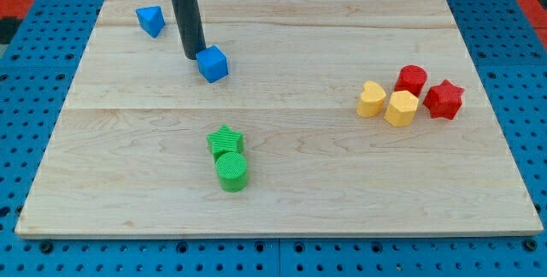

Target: Push blue cube into green star

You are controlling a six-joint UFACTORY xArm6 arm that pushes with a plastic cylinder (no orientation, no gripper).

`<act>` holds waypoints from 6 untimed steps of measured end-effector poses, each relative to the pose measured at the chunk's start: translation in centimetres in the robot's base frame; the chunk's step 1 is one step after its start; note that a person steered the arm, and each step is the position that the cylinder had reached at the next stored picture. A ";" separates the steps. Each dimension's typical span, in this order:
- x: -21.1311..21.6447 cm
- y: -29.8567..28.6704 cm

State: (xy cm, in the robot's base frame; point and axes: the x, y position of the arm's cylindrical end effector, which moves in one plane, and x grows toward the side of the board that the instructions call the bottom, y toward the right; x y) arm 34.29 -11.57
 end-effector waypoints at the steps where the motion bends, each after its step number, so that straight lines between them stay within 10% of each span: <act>1: 2.3 0.2; 6: -0.3 4.0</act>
